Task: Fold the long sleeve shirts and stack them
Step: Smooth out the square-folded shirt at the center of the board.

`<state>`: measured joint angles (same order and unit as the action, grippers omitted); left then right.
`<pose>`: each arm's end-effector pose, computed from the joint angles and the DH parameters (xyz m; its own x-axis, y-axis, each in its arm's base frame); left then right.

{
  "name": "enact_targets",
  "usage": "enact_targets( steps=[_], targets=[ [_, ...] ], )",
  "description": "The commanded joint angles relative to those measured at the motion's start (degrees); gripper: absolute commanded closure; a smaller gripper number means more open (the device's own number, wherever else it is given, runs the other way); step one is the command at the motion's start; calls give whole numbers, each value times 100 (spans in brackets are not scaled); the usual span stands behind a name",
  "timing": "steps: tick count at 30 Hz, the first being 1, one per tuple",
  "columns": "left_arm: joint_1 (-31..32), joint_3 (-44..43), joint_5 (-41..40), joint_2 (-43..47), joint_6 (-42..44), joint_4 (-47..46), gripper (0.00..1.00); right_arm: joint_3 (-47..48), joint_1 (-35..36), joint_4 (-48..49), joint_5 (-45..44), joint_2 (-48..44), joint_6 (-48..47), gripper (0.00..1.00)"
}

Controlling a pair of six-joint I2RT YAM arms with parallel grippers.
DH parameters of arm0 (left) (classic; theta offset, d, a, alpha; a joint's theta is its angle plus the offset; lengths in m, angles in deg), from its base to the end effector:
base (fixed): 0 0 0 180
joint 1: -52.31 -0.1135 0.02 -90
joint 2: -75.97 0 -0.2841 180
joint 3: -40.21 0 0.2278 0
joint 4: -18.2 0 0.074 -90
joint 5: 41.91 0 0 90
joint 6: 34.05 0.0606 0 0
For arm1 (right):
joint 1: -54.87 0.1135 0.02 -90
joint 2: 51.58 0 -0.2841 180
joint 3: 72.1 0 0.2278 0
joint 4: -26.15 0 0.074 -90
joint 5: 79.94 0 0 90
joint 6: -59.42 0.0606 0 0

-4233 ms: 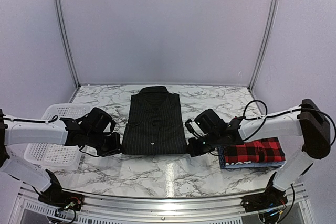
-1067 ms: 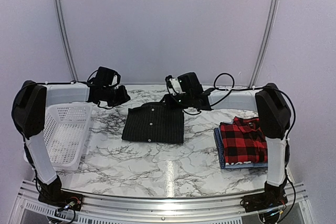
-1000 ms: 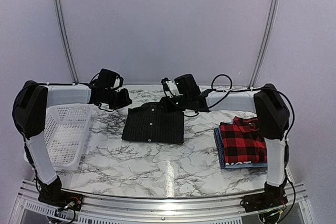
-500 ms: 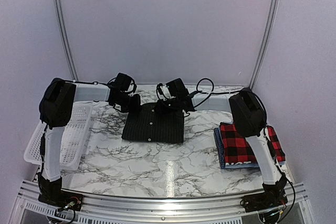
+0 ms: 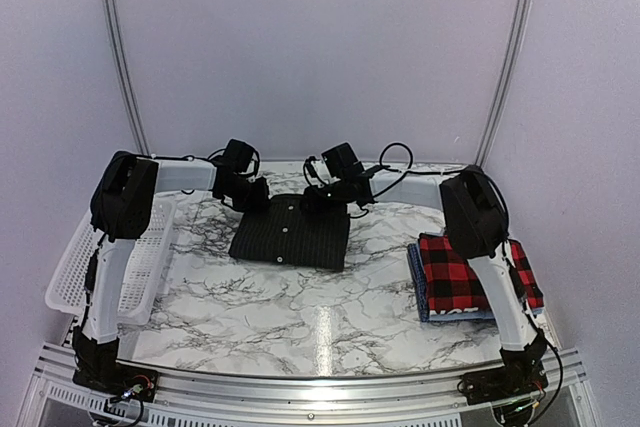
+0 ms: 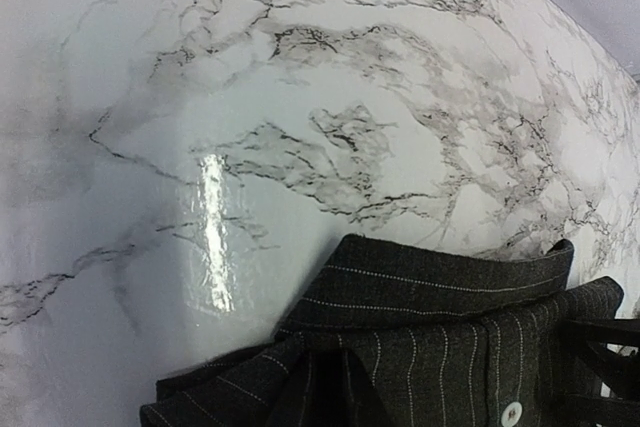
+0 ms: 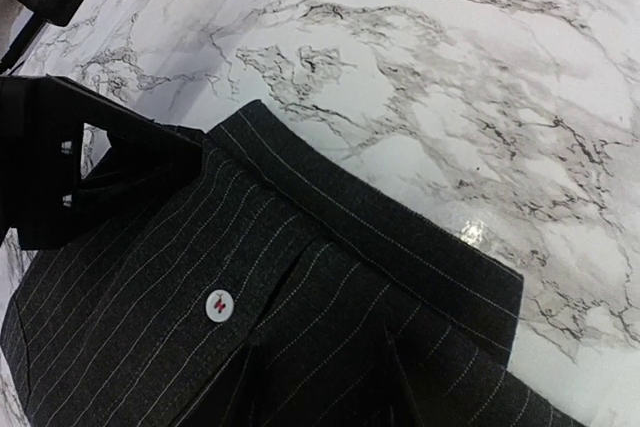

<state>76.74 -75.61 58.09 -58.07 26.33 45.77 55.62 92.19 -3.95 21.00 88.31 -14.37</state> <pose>0.4755 -0.2276 0.1507 -0.8231 -0.1607 -0.5447 0.1274 0.8825 -0.4528 0.4374 0.3479 0.1587 -0.7110 -0.1974 -0.6749 -0.5295 0.7819 0.3291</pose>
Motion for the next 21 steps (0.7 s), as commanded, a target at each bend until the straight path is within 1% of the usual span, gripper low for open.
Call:
enact_targets(
  steps=[1,4,7,11,13,14,15,18,21],
  targets=[
    [-52,-104,-228,-148,-70,396,87,-274,-54,-130,-159,-585,-88,64],
    [-47,-132,-188,-128,-39,394,85,-789,-199,37,-147,-699,115,66],
    [-44,-149,-119,-140,-11,399,83,-1345,-437,340,8,-781,423,66],
    [-44,-155,-64,-113,7,397,81,-1410,-588,171,-102,-635,471,67],
    [-49,-173,-64,-26,32,415,78,-1322,-635,51,-118,-572,478,67],
    [-47,-175,-80,41,54,429,75,-1292,-650,2,-112,-572,480,67],
    [-55,-182,-108,120,80,459,70,-1253,-647,-47,-103,-602,469,67],
    [-53,-117,-309,442,229,589,53,-1253,-639,-118,-119,-814,418,67],
    [-47,269,-468,934,311,612,43,-1258,-579,-240,-242,-1116,312,65]
  ],
)
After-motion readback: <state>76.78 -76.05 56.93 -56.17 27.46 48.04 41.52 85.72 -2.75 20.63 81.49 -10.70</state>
